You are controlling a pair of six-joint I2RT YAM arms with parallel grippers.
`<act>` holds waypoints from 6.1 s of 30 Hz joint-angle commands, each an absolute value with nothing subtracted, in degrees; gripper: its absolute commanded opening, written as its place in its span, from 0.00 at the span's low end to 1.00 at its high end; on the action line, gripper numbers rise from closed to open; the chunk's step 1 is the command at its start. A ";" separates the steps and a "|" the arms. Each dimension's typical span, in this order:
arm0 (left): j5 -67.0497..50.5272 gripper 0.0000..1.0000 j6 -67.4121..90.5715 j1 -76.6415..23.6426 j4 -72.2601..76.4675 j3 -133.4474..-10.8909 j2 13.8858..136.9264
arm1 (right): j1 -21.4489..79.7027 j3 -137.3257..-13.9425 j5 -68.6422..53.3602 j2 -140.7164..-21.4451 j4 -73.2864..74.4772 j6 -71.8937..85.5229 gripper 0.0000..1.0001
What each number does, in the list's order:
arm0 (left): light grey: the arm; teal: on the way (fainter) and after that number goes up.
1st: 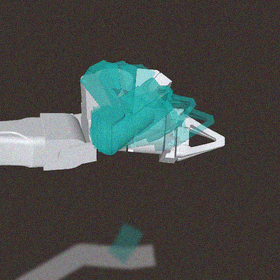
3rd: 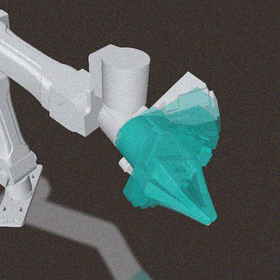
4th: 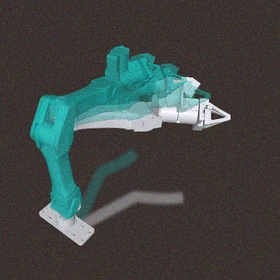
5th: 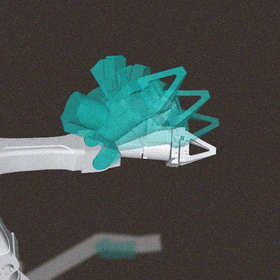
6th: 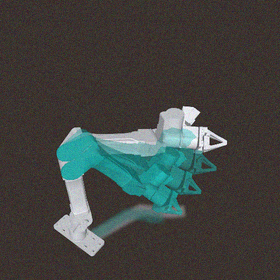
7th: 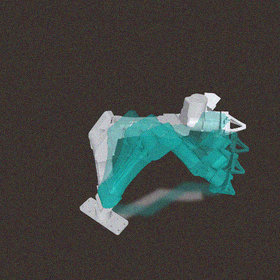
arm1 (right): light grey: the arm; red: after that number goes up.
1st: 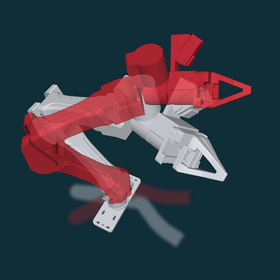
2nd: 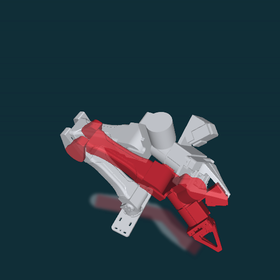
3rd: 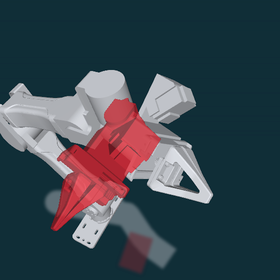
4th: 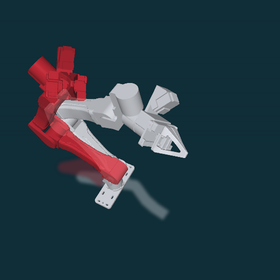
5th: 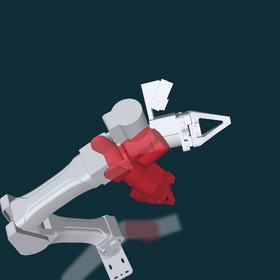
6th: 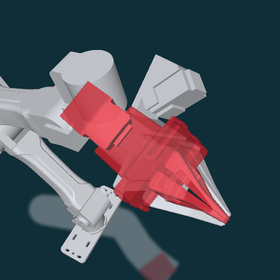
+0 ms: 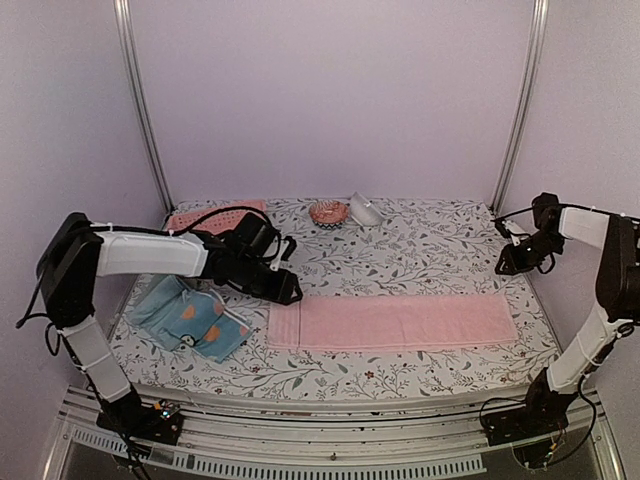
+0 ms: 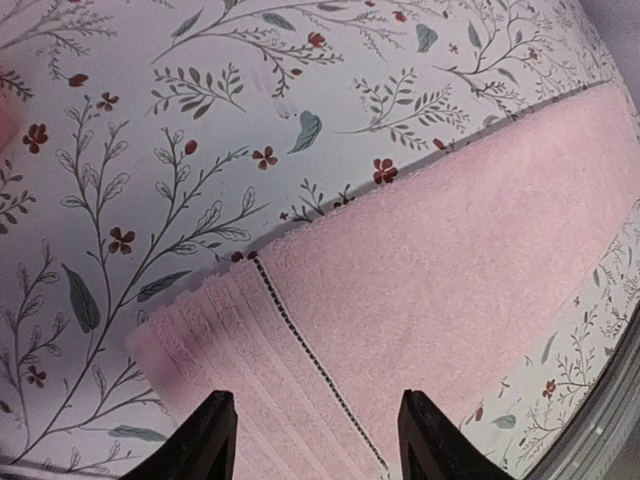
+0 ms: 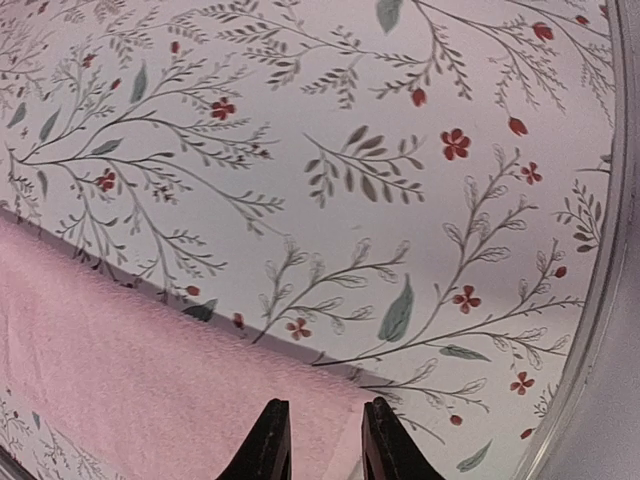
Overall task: Roll the towels
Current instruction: Move the towel to the center of the board, then pick up the towel from the center of the board, then fold the towel at the center of the board.
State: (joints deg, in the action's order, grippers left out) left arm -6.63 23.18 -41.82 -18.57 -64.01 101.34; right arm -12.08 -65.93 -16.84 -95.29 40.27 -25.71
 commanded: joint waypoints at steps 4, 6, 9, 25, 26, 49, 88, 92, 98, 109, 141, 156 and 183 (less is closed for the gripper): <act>-10.88 0.42 22.22 -42.28 -14.31 -55.95 94.32 | -10.55 -60.35 -17.43 -89.97 46.02 -29.25 0.22; -11.68 0.26 22.15 -42.27 -14.33 -54.14 94.66 | -10.54 -59.08 -16.31 -91.15 45.68 -30.01 0.20; -12.48 0.07 22.55 -42.44 -14.08 -52.02 95.52 | -10.50 -58.50 -15.76 -93.84 45.37 -30.02 0.14; -13.41 0.00 25.75 -48.63 -13.58 -47.55 101.40 | -9.10 -75.83 -9.70 -113.95 43.71 -26.68 0.08; -13.72 0.00 26.08 -49.20 -13.20 -47.67 101.76 | -8.99 -77.91 -9.62 -115.36 43.92 -26.65 0.08; -12.32 0.10 28.72 -57.50 -17.45 -53.91 102.31 | -7.97 -98.94 -11.01 -123.88 50.10 -25.77 0.18; -8.80 0.41 30.24 -50.36 -2.45 -54.40 99.16 | -10.61 -87.17 -6.02 -121.74 48.17 -27.22 0.32; -8.71 0.41 30.08 -50.27 -2.54 -54.68 99.24 | -9.93 -86.00 -5.21 -122.64 48.20 -27.63 0.31; -7.78 0.41 29.89 -50.15 -2.97 -54.59 99.08 | -9.24 -84.84 -6.53 -123.71 48.66 -27.79 0.31; -5.97 0.41 29.66 -50.00 -3.36 -53.10 97.73 | -9.62 -84.09 -10.70 -124.24 48.86 -28.28 0.03; -3.50 0.42 29.34 -47.21 -2.02 -47.91 94.39 | -16.21 -100.89 1.60 -111.65 60.23 -27.56 0.02; -5.11 0.42 28.96 -46.54 -1.97 -48.77 96.32 | -13.69 -97.09 -7.72 -109.79 59.32 -27.90 0.02; -11.77 0.42 29.90 -46.68 -2.99 -51.53 102.93 | 2.20 -81.18 -39.03 -110.54 57.07 -22.93 0.02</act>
State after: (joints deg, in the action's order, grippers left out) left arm -9.58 29.89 -47.27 -2.83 -50.33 101.69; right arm 0.54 -82.00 -31.70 -109.91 57.32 -24.05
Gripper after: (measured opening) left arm 0.416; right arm 0.026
